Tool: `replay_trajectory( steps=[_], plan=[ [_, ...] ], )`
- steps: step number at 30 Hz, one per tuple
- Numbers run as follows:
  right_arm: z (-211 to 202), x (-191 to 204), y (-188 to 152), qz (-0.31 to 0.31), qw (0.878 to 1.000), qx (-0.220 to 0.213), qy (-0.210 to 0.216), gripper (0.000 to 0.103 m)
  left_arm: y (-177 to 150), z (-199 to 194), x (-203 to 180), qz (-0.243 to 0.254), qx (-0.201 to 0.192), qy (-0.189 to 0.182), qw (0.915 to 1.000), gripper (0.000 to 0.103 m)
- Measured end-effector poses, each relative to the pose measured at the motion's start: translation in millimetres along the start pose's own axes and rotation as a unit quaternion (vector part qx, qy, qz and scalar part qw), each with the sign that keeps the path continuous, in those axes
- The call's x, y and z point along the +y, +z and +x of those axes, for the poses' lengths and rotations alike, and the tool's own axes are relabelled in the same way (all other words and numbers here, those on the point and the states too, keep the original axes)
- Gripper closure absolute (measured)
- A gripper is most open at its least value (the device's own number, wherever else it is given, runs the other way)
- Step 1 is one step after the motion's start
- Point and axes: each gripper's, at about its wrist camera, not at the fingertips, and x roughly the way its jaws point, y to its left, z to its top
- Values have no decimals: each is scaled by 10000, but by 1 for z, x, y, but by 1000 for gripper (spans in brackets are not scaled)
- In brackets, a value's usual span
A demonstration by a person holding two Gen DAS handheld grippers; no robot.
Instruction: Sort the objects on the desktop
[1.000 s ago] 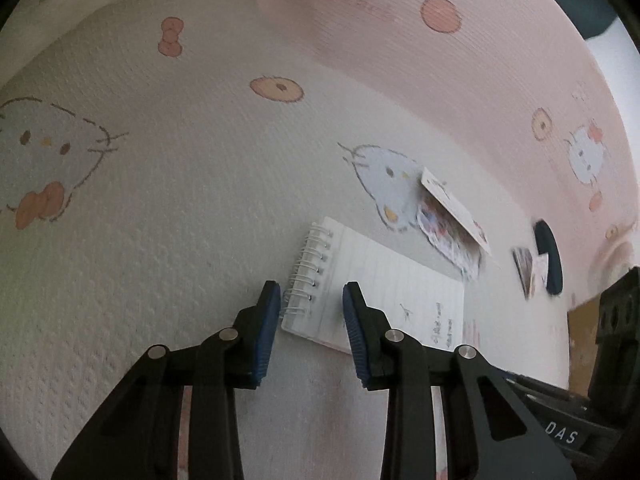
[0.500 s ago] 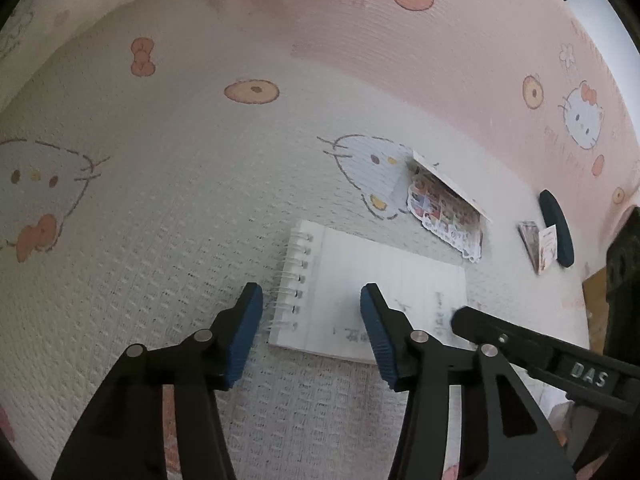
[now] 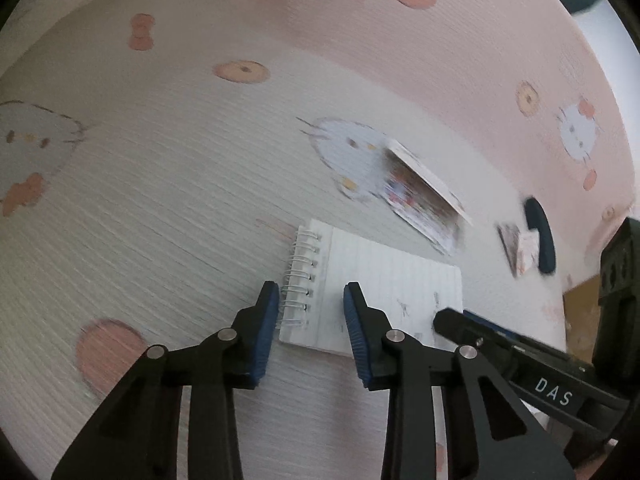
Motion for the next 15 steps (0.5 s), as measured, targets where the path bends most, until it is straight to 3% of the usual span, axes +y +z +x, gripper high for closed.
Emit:
replay_trajectory(
  steps=[6, 15],
  plan=[
    [-36, -55, -3, 181, 9988, -235, -392, 75, -18, 17, -70, 408, 343, -382, 9978, 67],
    [-96, -187, -15, 1275, 9869, -466, -873, 75, -52, 46, -209, 1425, 721, -821, 9837, 67]
  ],
)
